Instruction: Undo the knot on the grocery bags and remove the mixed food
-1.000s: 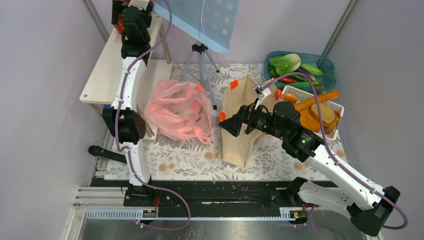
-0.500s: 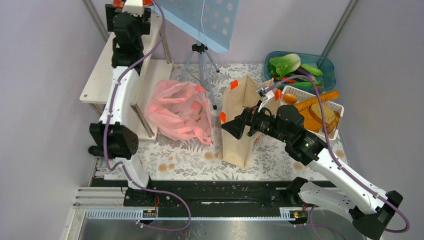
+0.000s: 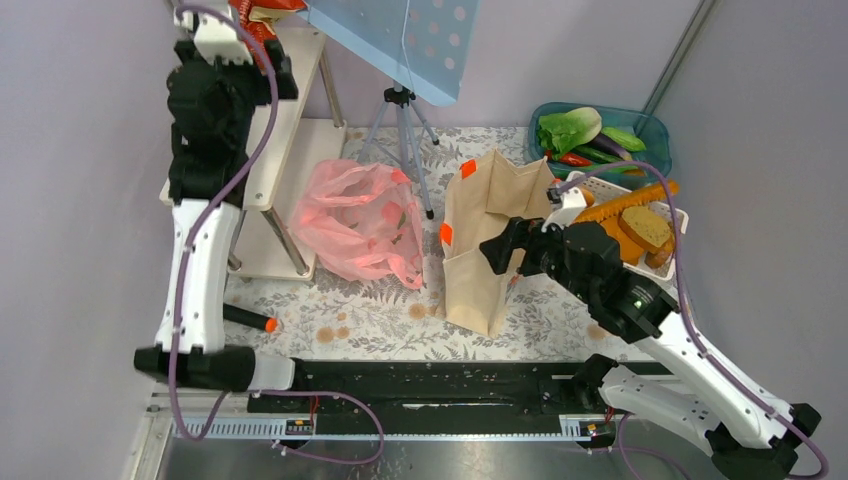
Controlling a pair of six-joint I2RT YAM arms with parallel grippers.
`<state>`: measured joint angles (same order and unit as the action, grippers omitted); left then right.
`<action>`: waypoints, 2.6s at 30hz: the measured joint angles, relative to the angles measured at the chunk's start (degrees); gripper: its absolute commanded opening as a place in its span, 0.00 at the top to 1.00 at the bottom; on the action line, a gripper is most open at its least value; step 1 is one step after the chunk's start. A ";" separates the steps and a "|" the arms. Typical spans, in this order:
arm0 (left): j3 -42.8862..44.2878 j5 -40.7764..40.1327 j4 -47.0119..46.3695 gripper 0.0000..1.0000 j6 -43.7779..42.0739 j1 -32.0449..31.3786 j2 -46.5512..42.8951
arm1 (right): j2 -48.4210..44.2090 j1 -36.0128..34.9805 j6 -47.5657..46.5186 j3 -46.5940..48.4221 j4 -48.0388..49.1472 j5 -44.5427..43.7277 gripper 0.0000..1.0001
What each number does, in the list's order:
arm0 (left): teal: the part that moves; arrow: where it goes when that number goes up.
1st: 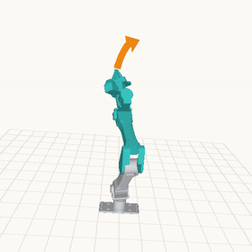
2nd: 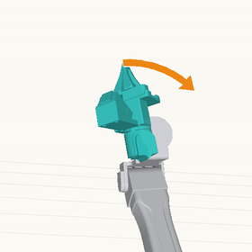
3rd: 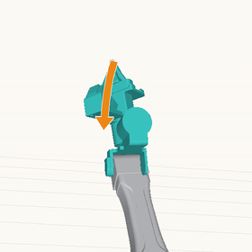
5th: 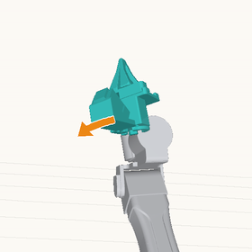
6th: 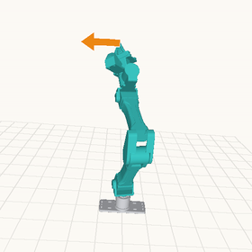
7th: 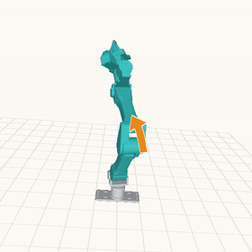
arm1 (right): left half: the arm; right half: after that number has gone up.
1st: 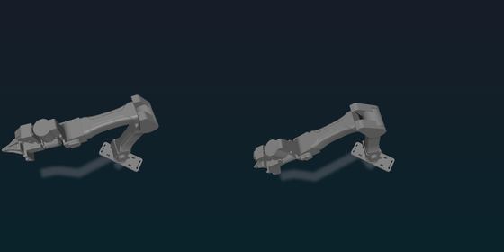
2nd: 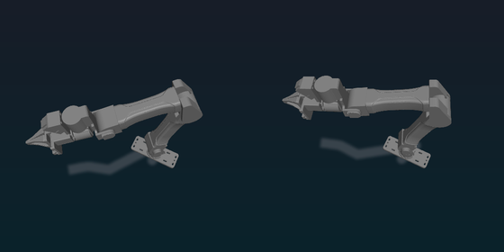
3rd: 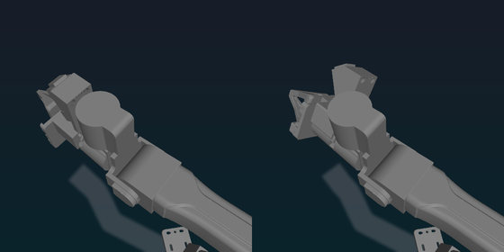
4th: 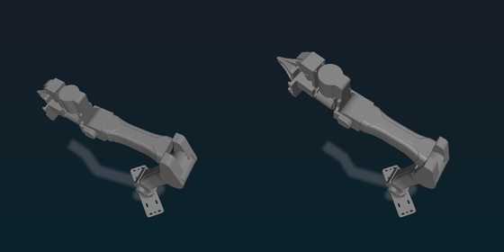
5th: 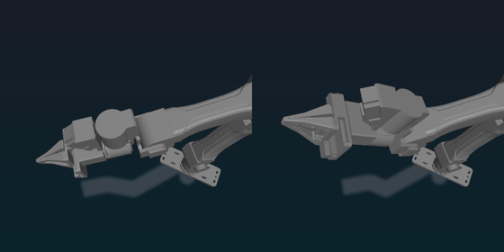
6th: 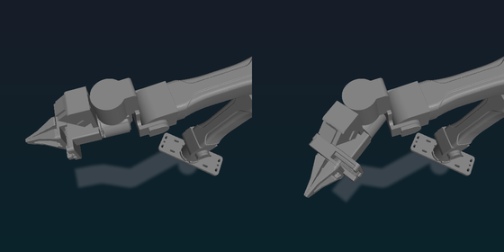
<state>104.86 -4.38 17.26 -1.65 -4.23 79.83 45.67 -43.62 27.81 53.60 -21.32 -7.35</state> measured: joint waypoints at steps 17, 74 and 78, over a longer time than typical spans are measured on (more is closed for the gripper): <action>-29.05 9.01 6.21 0.01 22.67 -26.21 -16.87 | 3.91 0.00 -8.76 11.82 -12.76 -14.27 0.01; -41.79 21.88 5.95 1.00 23.06 -34.51 -5.95 | 45.20 4.33 7.61 -7.04 8.55 -3.58 1.00; -41.99 23.63 6.38 1.00 20.06 -34.51 -8.17 | 37.99 4.37 7.87 -9.22 6.95 -2.47 1.00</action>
<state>62.87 19.25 23.64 18.41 -38.74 71.66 83.66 -39.24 35.68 44.38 -14.37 -9.82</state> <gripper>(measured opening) 0.013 0.014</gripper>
